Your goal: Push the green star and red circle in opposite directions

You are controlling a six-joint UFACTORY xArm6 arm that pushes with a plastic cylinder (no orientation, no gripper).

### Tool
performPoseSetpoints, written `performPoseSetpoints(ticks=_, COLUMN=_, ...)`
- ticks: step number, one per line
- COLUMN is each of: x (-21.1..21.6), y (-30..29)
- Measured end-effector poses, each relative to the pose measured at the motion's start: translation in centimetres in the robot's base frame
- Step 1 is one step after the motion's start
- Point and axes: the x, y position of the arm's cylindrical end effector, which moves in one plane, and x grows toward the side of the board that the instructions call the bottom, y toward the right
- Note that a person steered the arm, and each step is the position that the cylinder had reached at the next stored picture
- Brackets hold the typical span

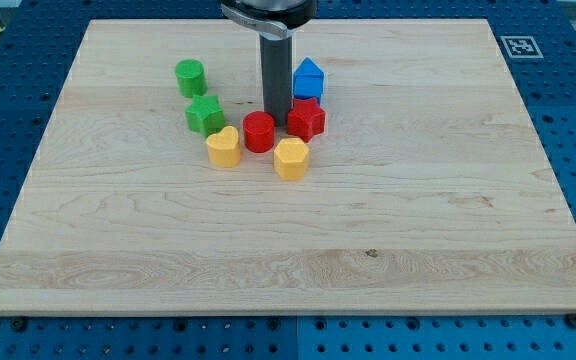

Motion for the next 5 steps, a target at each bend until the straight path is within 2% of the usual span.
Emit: performPoseSetpoints(ticks=5, x=-1.9, y=-8.1)
